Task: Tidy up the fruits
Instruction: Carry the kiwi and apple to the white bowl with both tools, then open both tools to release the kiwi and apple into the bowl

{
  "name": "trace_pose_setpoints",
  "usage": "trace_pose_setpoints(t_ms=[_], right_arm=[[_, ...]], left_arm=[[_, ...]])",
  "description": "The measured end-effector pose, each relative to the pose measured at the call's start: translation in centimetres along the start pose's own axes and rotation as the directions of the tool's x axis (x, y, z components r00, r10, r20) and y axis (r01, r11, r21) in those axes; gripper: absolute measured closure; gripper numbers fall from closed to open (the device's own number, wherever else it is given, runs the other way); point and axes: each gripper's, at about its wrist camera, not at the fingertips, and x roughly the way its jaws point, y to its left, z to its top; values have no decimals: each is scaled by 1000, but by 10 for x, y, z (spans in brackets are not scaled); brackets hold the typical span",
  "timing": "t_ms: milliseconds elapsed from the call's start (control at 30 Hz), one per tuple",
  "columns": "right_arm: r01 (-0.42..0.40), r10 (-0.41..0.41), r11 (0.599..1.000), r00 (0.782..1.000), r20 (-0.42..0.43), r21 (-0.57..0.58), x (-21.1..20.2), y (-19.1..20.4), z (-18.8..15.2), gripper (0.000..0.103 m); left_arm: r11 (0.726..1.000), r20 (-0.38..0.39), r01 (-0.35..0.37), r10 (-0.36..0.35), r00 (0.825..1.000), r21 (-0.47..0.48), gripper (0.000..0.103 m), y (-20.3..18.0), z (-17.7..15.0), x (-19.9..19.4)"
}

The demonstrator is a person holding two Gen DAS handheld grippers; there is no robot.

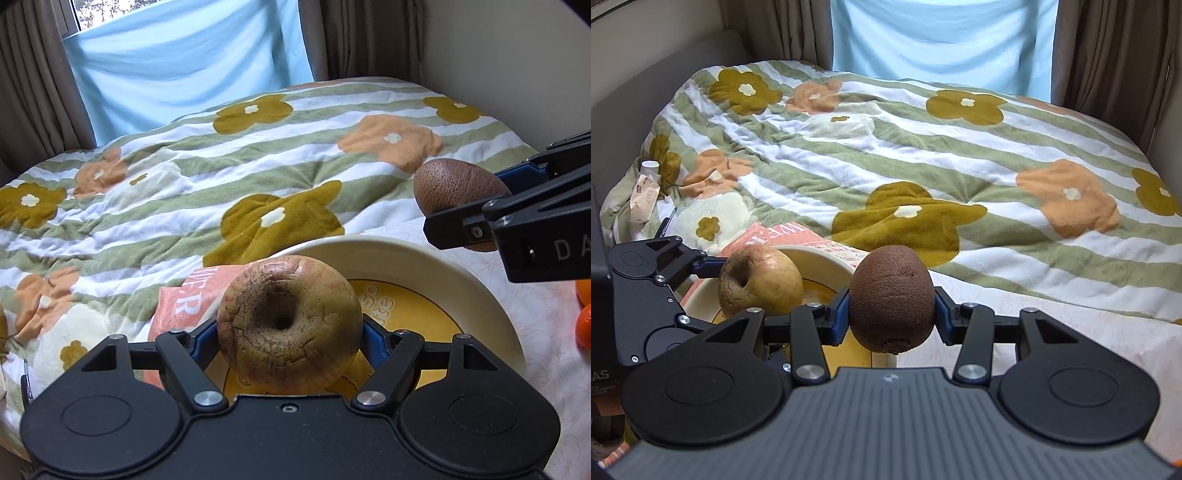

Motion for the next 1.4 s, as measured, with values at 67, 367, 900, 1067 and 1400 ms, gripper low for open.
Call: trace_pose_setpoints(t_ms=[67,367,900,1067,1400], right_arm=[[-1,1,1000,1000,1,1,0,-1,0,42],[-36,36,999,999,5,-28,2,11,1,42],[-83,75,982,996,-58,-168,24,45,-27,42],[-71,66,981,997,-29,-182,23,50,-29,28],[-49,50,993,999,5,-106,-10,41,-32,4]], left_arm=[[1000,-5,-6,6,1000,27,21,-3,1,0],[996,53,-48,44,998,81,0,-1,-2,-35],[993,54,-96,100,994,-67,0,26,-39,-88],[991,45,-99,104,994,-88,0,26,-45,-91],[988,78,-105,114,990,-109,0,21,-51,-118]])
